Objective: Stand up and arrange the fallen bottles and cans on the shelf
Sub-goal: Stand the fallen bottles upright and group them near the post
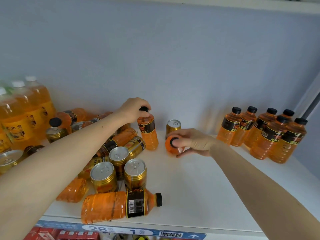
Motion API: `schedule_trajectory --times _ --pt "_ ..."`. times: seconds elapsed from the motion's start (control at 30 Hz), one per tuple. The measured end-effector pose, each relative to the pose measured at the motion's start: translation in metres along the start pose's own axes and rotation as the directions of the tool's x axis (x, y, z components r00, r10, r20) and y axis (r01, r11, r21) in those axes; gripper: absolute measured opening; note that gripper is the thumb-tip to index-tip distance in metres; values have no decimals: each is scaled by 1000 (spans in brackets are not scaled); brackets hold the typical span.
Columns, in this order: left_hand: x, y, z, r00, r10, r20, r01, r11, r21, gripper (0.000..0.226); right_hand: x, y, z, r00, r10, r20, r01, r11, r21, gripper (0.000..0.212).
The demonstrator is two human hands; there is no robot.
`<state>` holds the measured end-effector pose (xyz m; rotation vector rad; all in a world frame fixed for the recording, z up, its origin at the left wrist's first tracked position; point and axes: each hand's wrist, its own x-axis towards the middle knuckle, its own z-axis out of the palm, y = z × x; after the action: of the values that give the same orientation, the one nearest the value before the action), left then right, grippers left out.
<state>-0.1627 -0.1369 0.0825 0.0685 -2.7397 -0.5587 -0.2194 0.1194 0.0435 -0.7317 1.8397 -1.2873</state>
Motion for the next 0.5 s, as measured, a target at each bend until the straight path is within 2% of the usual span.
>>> schedule_trajectory --times 0.07,0.13,0.2,0.27,0.4,0.5 --pt "5 8 3 999 33 40 -33 999 2 25 -1 -10 -12 991 128 -47 -114 966 231 66" --pt "10 15 9 997 56 60 -55 998 -12 25 -3 -17 -21 969 231 -84 -181 903 389 87" --pt "14 20 15 996 68 61 -66 997 -44 26 -6 -19 -28 956 276 -100 -204 869 451 95" --pt "17 22 21 996 77 51 -73 995 -67 25 -5 -20 -32 948 294 -121 -207 860 467 91" --pt "20 23 31 996 78 32 -75 993 -94 28 -2 -27 -30 924 317 -213 -238 914 328 70" --pt "21 21 34 996 64 65 -56 990 -126 35 1 -34 -22 902 256 -347 -270 963 11 67"
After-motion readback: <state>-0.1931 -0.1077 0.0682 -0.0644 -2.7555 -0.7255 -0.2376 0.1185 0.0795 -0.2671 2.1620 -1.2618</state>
